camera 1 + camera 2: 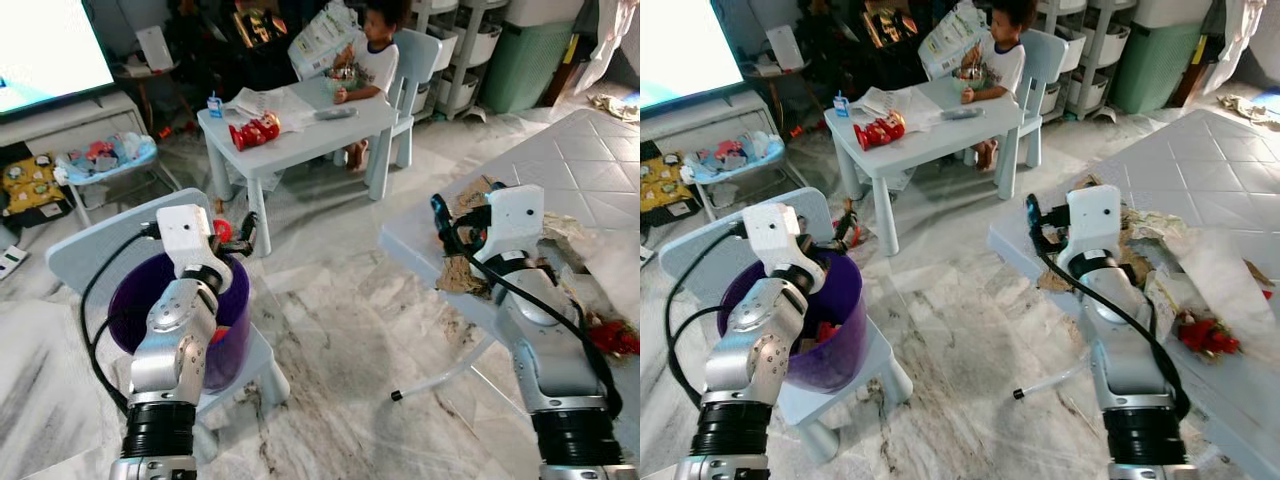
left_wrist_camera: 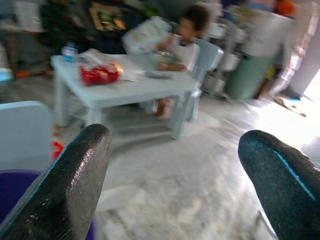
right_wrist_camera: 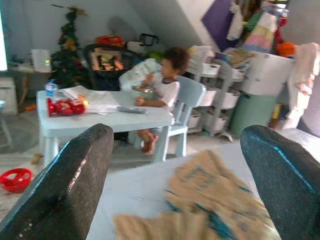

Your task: Picking trash to rubbish bin

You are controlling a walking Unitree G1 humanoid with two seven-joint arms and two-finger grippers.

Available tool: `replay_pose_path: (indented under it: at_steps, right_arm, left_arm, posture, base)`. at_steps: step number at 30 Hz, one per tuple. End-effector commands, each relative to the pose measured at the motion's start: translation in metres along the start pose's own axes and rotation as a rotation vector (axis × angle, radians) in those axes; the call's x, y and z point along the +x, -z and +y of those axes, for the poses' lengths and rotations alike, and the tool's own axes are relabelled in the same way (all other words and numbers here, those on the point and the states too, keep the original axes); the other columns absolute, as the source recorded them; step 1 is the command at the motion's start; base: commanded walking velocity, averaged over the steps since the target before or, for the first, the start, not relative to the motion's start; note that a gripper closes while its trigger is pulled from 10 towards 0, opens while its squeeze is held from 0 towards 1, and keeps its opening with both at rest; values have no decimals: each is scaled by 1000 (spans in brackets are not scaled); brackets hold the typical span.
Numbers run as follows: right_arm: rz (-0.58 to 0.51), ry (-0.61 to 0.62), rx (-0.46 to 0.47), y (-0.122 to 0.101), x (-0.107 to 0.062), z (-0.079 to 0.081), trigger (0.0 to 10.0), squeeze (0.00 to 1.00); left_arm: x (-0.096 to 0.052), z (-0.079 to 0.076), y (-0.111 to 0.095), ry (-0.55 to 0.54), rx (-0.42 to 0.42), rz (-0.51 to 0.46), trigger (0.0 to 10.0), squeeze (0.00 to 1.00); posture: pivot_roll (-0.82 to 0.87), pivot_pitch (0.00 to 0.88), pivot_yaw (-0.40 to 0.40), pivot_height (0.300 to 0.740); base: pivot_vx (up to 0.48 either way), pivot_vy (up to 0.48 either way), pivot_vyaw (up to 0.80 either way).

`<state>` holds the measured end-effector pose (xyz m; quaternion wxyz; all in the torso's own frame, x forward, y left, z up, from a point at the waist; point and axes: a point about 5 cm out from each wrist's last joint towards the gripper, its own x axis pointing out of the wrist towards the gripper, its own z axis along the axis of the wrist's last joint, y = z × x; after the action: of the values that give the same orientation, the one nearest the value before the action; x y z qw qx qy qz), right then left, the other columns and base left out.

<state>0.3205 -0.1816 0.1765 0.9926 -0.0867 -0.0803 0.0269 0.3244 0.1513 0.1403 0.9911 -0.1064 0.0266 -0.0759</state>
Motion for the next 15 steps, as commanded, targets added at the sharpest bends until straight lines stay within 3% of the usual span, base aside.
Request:
replay_pose_path:
  at_steps: [1, 15]
  right_arm:
    - [18, 28, 7, 2, 0, -6, 10000, 0]
    - [13, 20, 2, 2, 1, -3, 10000, 0]
  left_arm:
    - [2, -5, 1, 31, -3, 19, 10000, 0]
    - [3, -1, -4, 8, -4, 0, 10000, 0]
  posture:
    - [-71, 40, 16, 740]
    - [-64, 33, 14, 740]
  base:
    - [0, 0, -800]
    - [0, 0, -800]
